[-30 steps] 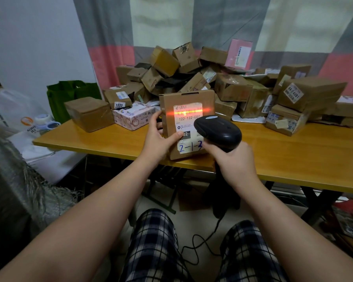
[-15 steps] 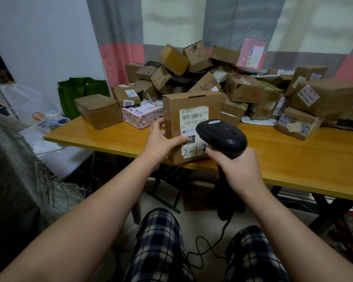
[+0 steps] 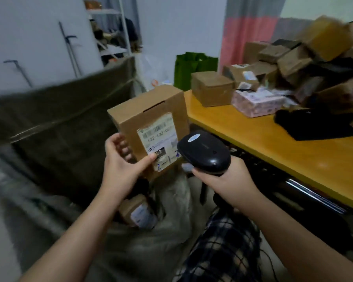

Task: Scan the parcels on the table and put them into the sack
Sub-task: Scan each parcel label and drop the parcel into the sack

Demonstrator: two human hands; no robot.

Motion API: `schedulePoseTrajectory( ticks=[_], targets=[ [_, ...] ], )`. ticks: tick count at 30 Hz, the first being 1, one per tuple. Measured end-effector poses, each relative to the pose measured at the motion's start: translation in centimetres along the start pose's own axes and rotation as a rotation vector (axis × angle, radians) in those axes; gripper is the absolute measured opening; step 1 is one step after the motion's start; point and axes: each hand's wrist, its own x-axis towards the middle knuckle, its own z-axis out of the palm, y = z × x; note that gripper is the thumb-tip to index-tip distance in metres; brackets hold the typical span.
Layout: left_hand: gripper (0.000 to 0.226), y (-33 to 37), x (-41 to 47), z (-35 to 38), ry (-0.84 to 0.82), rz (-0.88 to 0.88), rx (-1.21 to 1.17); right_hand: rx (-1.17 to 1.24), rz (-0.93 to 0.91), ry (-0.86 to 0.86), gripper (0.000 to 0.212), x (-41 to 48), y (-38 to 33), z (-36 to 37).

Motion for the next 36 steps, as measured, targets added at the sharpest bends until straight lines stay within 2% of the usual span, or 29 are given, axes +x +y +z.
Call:
schedulePoseTrajectory(
  ticks=[4, 9, 13, 17, 19, 22, 25, 28, 31, 34, 36],
  targets=[
    [0.091, -3.7, 0.1, -5.2, 0.135, -0.051, 0.259, -0.06, 0.026, -0.113, 0.031, 1.4, 2.3, 5.2],
    [0.093, -8.6, 0.7, -7.6, 0.142, -0.053, 0.615, -0.133, 0.083, -0.17, 0.026, 2.3, 5.5, 9.0],
    [0.092, -12.8, -0.8, -9.3, -0.059, -0.173, 0.906, -0.196, 0.136, -0.24, 0.022, 3.0, 7.8, 11.0],
    [0.086, -15.2, -4.0, -9.6, -0.425, -0.379, 1.029, -0.299, 0.261, -0.402, 0.022, 3.4, 9.6, 13.0],
    [0.082, -15.9, -5.0, -9.6, -0.489, -0.406, 1.094, -0.361, 0.246, -0.486, 0.02, 3.2, 10.2, 13.9],
    [0.08, -15.5, -4.3, -10.4, -0.267, -0.426, 1.046, -0.454, 0.181, -0.572, 0.02, 3.1, 10.7, 14.9],
    [0.079, -15.2, -3.0, -12.3, -0.091, -0.335, 1.138, -0.649, 0.023, -0.589, 0.042, 3.7, 10.7, 15.9],
    [0.073, -16.0, -3.7, -14.0, -0.122, -0.403, 1.371, -0.698, -0.03, -0.643, 0.046, 4.4, 10.6, 16.9],
    [0.076, -17.5, -4.8, -15.4, -0.252, -0.503, 1.566, -0.666, -0.072, -0.613, 0.036, 4.7, 10.4, 17.6],
    [0.087, -18.2, -4.4, -15.9, -0.189, -0.549, 1.482, -0.639, -0.067, -0.617, 0.032, 4.5, 10.5, 18.1],
    [0.09, -18.6, -3.8, -15.5, -0.139, -0.52, 1.409, -0.634, -0.055, -0.627, 0.027, 4.3, 10.8, 18.5]
  ],
)
